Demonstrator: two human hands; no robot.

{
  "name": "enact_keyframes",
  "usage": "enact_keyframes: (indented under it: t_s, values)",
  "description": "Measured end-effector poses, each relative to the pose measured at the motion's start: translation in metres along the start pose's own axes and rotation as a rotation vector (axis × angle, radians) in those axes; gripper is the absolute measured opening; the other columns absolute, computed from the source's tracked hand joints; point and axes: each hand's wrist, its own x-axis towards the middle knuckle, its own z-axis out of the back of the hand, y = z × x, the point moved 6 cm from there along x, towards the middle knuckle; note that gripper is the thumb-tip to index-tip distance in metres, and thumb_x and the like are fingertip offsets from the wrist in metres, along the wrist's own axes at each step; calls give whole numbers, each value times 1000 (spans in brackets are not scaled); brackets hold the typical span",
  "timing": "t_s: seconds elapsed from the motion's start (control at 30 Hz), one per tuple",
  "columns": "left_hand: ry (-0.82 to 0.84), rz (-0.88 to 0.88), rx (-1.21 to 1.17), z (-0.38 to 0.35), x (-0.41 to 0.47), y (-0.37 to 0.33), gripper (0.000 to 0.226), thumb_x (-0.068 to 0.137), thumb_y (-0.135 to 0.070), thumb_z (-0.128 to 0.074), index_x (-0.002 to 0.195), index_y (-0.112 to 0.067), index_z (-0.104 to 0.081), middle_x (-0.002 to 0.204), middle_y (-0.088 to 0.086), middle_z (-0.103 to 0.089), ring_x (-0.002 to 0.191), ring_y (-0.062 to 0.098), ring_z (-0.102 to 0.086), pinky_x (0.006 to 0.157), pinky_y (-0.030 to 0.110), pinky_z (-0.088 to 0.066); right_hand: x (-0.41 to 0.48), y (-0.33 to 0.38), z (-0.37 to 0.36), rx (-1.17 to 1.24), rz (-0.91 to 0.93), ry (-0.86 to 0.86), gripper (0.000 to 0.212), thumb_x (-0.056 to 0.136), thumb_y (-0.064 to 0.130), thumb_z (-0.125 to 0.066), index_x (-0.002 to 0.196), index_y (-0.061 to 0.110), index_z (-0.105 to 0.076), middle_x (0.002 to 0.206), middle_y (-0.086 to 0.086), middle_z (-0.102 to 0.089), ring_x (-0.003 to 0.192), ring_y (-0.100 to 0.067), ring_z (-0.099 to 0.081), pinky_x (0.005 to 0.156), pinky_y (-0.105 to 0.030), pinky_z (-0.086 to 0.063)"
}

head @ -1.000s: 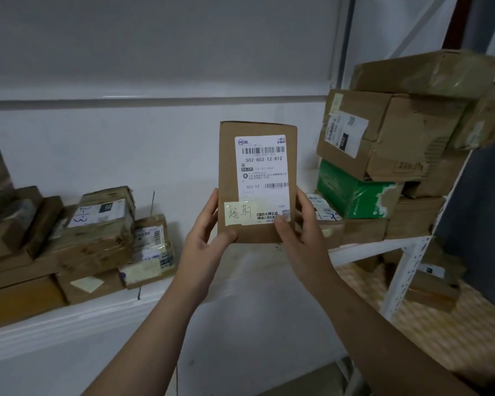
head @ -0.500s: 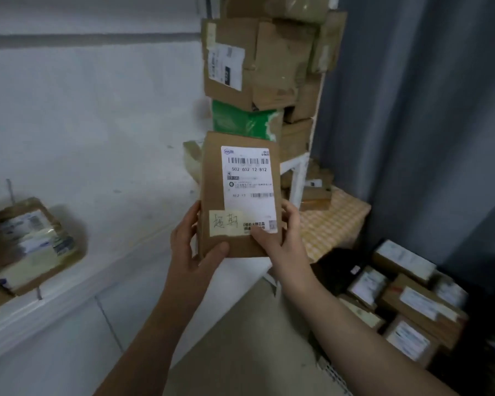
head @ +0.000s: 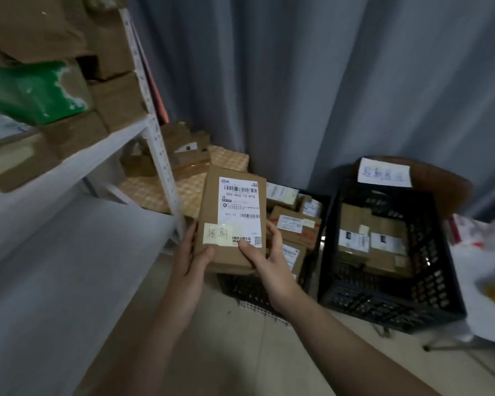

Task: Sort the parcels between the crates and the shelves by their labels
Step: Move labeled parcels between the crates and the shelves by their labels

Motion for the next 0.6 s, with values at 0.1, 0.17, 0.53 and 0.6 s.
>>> enact_keyframes:
  t_s: [0.1, 0.17, 0.53, 0.6]
  values:
    - [82, 45, 16, -68, 6, 10, 42, 86, -49, -50, 116, -74, -36, 135, -21, -44, 121, -3, -46, 91, 17, -44, -6, 2, 68, 23, -36, -66, 74, 77, 41, -75, 135, 45, -29, 132, 4, -56, 114, -16, -60, 94, -35, -52]
    - [135, 80, 20, -119, 10, 19, 45, 82, -54, -49, 121, -72, -34, 139, -16, -40, 126, 5, -43, 102, 33, -41, -11, 7, 118, 41, -60, -108, 80, 74, 43, -76, 137, 45, -27, 130, 5, -56, 112, -15, -62, 92, -36, -54]
    - [408, 277, 67, -381, 13, 77, 36, 95, -49, -44, 125, -66, -31, 110, -43, -46, 92, -28, -45, 70, 4, -39, -30, 10, 387, -127, -240, -307, 101, 64, 55, -79, 144, 52, -18, 146, 4, -35, 129, -22, -44, 103, -50, -43]
    - [464, 300, 136, -408, 17, 89, 41, 95, -46, -45, 133, -54, -32, 111, -36, -48, 96, -19, -48, 69, 7, -40, -29, -2, 418, -150, -283, -357, 97, 68, 51, -79, 145, 49, -19, 144, 2, -35, 128, -23, -44, 103, -49, -44]
